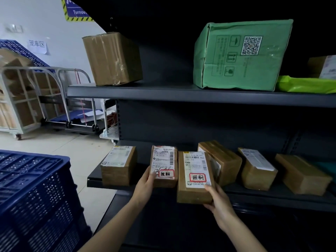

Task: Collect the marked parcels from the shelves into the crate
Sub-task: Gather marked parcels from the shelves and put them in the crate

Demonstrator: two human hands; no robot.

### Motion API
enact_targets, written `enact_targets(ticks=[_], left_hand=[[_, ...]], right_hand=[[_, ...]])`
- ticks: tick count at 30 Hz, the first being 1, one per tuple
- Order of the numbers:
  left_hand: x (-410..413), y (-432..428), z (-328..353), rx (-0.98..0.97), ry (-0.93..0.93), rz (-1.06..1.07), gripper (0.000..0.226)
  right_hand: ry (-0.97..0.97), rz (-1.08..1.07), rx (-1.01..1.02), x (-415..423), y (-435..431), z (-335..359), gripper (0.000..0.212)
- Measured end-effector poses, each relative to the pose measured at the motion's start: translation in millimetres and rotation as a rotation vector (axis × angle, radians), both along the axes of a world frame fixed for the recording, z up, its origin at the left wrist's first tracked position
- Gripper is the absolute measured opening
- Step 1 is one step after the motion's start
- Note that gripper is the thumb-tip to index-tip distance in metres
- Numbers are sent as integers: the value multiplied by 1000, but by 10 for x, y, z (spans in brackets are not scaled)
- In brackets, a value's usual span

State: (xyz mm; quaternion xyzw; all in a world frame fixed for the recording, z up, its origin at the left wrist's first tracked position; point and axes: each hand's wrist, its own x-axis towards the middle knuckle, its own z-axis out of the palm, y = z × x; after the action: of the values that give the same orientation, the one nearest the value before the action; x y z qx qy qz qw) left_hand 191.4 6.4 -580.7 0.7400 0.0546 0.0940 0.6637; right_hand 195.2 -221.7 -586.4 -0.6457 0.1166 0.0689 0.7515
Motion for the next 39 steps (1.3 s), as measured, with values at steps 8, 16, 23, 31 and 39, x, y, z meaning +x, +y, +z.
enact_targets(ticks=[8,16,23,31,39], left_hand=[[-174,43,-90,17,-33,-111,42],[-472,50,156,-17,85,-130,48],[-920,120,991,22,215,-123,44],[-1624,217,2343,1,300,-39,46],[-2287,429,3480,-42,249,86,45]], right_hand=[[-92,85,12,-192,-76,-74,37],[-39,109,10,-501,-155,212,50],[41,130,-2,-889,-149,928,50],[31,252,-25,-1385,-31,2180,55],[-28,384,-19,-1694,262,3263,68]])
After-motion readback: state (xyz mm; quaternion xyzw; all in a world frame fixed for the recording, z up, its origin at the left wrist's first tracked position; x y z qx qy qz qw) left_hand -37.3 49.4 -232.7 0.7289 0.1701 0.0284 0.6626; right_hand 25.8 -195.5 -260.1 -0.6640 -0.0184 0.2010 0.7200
